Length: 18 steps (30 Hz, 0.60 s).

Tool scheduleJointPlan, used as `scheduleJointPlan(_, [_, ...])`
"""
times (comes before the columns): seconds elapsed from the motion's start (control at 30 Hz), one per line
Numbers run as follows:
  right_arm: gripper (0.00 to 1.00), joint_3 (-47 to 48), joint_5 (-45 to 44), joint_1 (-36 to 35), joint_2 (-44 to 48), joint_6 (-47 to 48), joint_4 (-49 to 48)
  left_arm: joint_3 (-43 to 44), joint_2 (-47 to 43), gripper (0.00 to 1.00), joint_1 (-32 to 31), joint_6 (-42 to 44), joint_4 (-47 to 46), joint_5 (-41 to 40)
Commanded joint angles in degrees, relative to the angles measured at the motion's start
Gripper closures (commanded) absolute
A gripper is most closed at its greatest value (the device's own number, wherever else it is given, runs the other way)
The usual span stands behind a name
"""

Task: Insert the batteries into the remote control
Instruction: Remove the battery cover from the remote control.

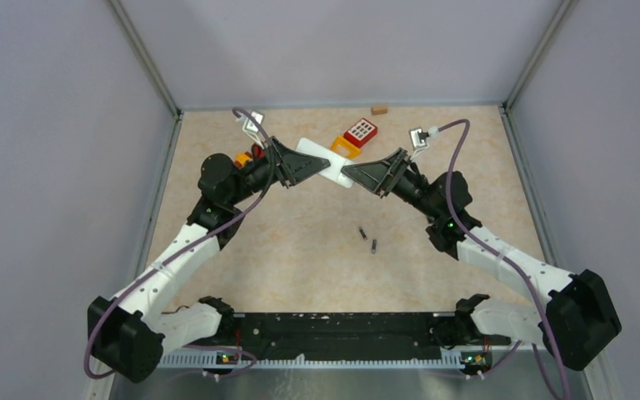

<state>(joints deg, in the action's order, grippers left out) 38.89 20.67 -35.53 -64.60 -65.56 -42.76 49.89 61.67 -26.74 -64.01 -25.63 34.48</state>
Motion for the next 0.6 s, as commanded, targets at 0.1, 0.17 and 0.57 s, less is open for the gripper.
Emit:
scheduleJointPlan(0.1, [0.51, 2.6, 0.2, -0.2, 1.2, 4.6, 5.1, 3.7, -0.4, 1.00, 2.3, 0.5, -1.4, 5.5])
scheduleJointPlan(0.17, [0.61, 2.1, 0.9, -0.2, 1.1, 4.8, 4.6, 3.9, -0.6, 1.00, 2.8, -0.1, -1.6, 5.8])
scheduleJointPlan(0.57, [0.92, -0.4, 10.0, 0.5, -0.4, 7.4, -2.1, 4.4, -0.7, 1.00, 4.0, -5.7, -4.1, 9.3])
